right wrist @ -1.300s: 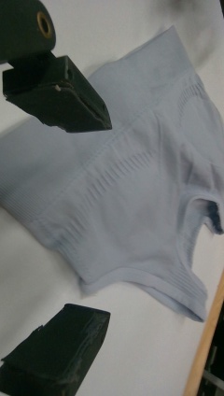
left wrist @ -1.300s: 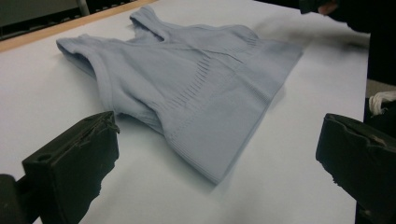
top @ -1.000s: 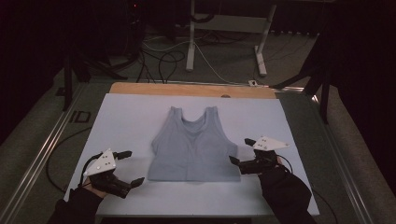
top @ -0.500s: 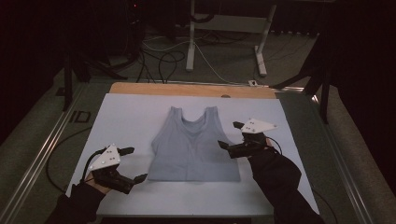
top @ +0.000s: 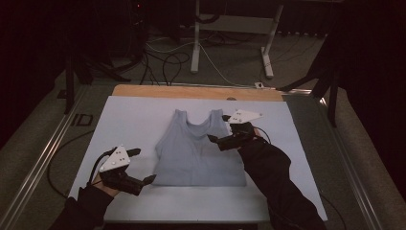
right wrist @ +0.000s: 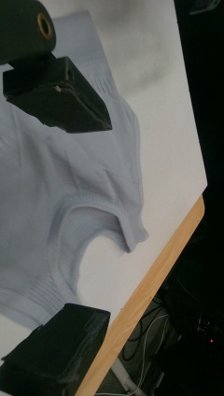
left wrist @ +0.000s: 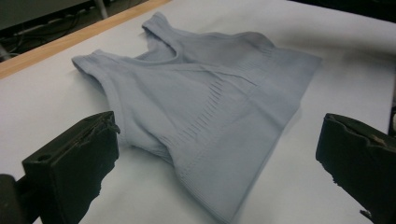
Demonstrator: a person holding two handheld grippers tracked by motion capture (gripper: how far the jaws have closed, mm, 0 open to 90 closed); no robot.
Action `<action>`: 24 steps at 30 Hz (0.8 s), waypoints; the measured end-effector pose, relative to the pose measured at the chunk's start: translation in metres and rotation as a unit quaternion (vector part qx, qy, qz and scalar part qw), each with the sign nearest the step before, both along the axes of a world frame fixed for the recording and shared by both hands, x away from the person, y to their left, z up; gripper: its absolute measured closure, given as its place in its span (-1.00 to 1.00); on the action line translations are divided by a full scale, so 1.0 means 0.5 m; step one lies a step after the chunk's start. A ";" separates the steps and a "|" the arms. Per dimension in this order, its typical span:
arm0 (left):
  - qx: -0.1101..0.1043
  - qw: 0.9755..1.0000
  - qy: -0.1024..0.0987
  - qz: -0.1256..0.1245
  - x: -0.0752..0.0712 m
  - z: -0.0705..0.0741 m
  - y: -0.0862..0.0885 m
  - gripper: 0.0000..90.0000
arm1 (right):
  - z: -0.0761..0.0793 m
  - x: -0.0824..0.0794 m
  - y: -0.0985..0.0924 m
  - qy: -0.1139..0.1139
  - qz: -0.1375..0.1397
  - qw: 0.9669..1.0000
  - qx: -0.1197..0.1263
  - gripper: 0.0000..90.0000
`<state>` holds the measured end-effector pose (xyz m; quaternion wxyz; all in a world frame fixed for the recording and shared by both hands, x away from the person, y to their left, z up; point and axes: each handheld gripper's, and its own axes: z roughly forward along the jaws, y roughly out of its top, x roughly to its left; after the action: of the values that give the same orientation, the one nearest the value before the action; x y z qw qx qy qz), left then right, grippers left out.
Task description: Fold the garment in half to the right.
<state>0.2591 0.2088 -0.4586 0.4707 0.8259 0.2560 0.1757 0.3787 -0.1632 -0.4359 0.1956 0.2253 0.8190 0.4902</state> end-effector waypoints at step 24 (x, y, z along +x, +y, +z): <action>0.027 0.997 0.024 0.062 0.008 -0.049 -0.062 -1.00 | -0.019 0.080 0.124 0.016 0.038 0.999 0.004 -0.81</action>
<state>0.2629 0.1780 -0.4830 0.4303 0.8249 0.3126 0.1917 0.4184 -0.1013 -0.4454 0.1631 0.2024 0.8278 0.4972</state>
